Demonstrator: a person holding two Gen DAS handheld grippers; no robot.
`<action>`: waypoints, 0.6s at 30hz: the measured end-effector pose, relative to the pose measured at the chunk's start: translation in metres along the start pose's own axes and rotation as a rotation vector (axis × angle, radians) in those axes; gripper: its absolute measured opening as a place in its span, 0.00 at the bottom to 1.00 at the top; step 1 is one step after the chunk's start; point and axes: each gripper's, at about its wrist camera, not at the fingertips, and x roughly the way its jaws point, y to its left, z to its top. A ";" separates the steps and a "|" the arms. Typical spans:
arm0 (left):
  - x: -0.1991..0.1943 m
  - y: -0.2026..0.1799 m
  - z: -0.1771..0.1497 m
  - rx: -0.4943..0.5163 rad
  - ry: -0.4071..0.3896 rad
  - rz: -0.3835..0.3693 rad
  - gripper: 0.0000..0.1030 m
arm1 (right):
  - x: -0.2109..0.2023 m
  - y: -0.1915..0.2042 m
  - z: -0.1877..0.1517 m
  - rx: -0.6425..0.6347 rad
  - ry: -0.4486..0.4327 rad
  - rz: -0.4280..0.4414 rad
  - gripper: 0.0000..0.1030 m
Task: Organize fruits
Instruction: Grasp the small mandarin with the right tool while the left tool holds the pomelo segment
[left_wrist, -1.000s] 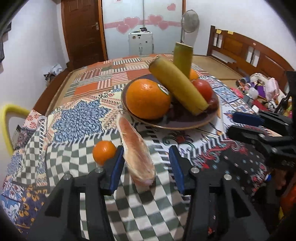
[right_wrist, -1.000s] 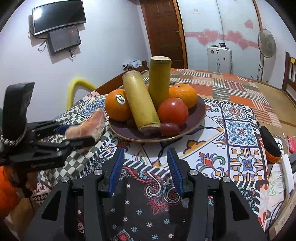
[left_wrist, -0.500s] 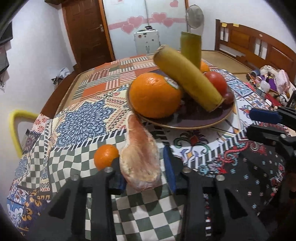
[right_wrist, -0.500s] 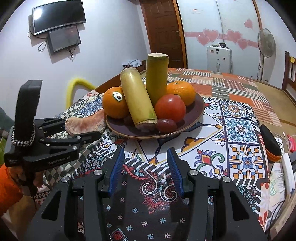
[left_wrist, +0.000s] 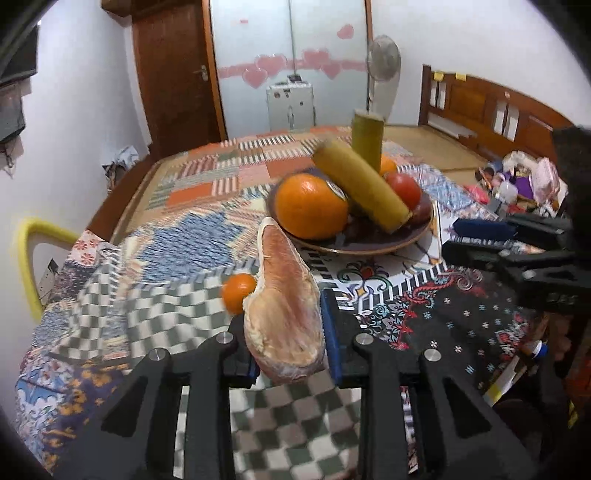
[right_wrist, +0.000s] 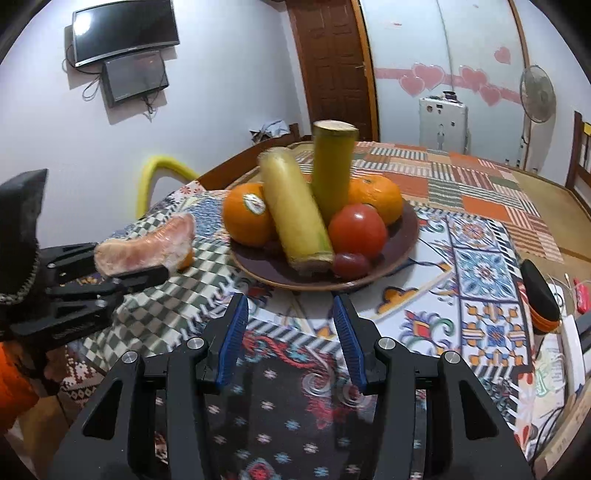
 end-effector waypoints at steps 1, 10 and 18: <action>-0.007 0.005 0.000 -0.009 -0.013 0.002 0.27 | 0.003 0.006 0.003 -0.008 0.000 0.009 0.43; -0.040 0.054 -0.006 -0.085 -0.073 0.041 0.27 | 0.046 0.058 0.024 -0.077 0.039 0.101 0.43; -0.033 0.085 -0.024 -0.141 -0.059 0.047 0.27 | 0.096 0.085 0.047 -0.139 0.117 0.111 0.43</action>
